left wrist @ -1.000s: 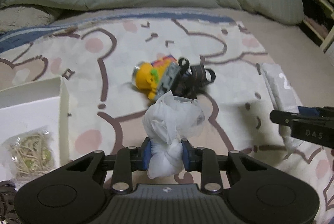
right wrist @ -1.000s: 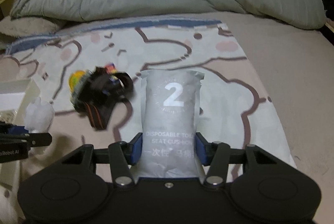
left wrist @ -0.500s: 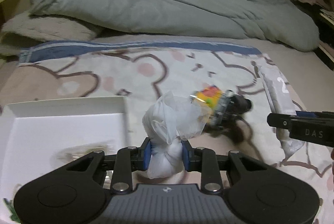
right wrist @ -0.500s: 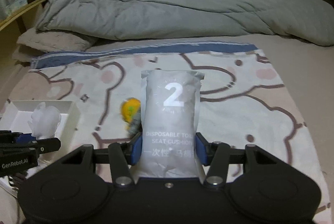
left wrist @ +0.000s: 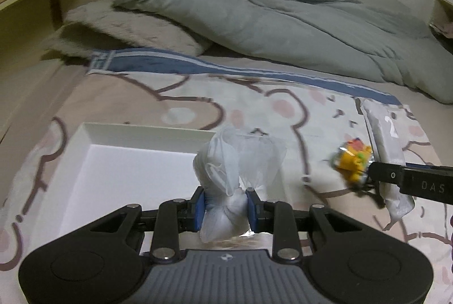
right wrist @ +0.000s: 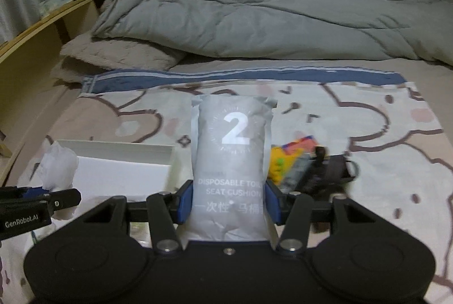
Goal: Organize objects
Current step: 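Carry the grey packet and white bag over the white box with both tools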
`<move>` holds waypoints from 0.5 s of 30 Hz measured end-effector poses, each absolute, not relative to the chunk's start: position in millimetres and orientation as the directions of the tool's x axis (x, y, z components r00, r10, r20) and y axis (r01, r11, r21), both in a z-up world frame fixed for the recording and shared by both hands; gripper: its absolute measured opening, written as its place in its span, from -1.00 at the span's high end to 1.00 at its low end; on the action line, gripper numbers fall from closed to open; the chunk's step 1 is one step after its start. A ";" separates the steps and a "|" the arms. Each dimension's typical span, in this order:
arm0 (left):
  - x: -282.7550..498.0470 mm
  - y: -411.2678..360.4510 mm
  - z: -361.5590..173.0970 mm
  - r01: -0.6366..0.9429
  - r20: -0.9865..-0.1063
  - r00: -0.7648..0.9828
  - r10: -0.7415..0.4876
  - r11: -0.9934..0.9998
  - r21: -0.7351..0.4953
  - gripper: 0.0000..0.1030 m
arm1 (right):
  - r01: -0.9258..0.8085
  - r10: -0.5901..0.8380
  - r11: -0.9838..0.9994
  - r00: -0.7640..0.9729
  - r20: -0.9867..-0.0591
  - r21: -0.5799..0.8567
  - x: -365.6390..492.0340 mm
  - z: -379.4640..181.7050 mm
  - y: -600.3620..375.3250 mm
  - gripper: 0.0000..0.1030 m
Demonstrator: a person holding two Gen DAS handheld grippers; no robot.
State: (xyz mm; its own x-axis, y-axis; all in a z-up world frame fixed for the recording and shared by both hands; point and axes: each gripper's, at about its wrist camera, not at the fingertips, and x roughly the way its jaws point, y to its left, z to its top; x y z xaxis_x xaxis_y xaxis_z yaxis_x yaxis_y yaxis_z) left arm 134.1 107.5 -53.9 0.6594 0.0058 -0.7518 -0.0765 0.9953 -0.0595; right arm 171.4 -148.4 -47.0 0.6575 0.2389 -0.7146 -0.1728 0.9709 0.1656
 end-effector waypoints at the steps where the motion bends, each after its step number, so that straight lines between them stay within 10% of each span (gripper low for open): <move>1: 132.6 113.9 -54.1 -0.085 -0.752 0.660 0.013 0.995 -0.058 0.40 | -0.181 0.249 0.968 0.655 -0.714 0.172 171.7 -47.5 -141.6 -0.03; 15: 121.4 198.4 -77.7 -0.216 -0.763 0.627 0.156 0.976 0.022 0.40 | -0.285 0.358 0.931 0.594 -0.720 0.229 178.5 -52.1 -42.1 -0.03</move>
State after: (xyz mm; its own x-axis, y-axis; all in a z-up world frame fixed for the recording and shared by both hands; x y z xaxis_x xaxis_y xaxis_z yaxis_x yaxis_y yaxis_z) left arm 121.4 198.4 -77.7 0.6269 0.1563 -0.7633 -0.2165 0.9760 0.0221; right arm 178.5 -42.1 -52.1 0.5939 0.3584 -0.7203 -0.2846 0.9310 0.2286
